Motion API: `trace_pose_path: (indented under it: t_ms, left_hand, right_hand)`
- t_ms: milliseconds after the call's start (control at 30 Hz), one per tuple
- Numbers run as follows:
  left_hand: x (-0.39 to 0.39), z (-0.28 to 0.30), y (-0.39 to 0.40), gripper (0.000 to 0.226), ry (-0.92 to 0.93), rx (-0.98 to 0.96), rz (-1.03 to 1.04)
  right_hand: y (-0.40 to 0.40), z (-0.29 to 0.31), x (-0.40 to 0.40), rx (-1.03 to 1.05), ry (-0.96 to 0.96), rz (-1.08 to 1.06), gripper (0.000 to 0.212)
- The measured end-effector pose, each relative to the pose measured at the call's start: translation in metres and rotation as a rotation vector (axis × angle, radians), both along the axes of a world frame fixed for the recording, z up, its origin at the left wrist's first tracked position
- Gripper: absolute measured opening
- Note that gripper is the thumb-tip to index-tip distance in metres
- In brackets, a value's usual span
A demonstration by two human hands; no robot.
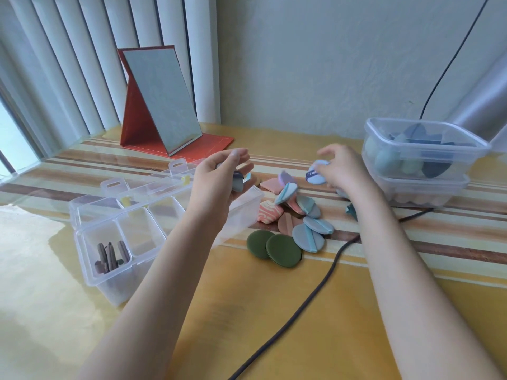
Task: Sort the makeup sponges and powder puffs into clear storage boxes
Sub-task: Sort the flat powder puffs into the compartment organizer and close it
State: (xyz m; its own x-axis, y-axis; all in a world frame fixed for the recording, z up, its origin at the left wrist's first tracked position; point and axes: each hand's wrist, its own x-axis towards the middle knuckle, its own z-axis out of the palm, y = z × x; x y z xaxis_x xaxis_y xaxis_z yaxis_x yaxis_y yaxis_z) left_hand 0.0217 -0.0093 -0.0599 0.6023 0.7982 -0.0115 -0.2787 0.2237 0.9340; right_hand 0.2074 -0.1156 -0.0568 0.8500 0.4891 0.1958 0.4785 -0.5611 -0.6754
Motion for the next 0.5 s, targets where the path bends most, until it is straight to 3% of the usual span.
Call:
trace_pose_path:
  t_ms: [67, 133, 200, 267, 333, 433, 500]
  left_hand:
    - [0.001, 0.000, 0.000, 0.020, 0.014, 0.000, -0.014]
    - [0.002, 0.000, 0.000, 0.023, 0.024, 0.010, -0.054]
    - [0.001, 0.001, -0.001, 0.028, 0.013, 0.016, -0.121]
    - [-0.001, 0.001, -0.003, 0.022, -0.013, 0.032, -0.128]
    - [-0.004, 0.002, -0.003, 0.006, -0.057, -0.013, -0.063]
    - [-0.004, 0.003, -0.001, 0.026, -0.088, -0.105, -0.039]
    - [-0.004, 0.003, -0.002, 0.037, -0.065, -0.092, -0.050]
  right_hand:
    - [0.006, 0.013, -0.013, 0.201, -0.018, 0.019, 0.022]
    - [0.016, 0.024, -0.037, 0.493, 0.243, 0.213, 0.018]
    - [0.028, 0.023, -0.059, 0.628, 0.433, 0.428, 0.014]
    - [0.038, 0.014, -0.068, 0.562, 0.441, 0.518, 0.006]
    - [0.041, 0.005, -0.064, 0.456, 0.278, 0.459, 0.012]
    - [0.033, -0.014, -0.041, 0.167, -0.096, 0.226, 0.020]
    - [0.028, -0.035, -0.033, -0.059, -0.012, 0.223, 0.036]
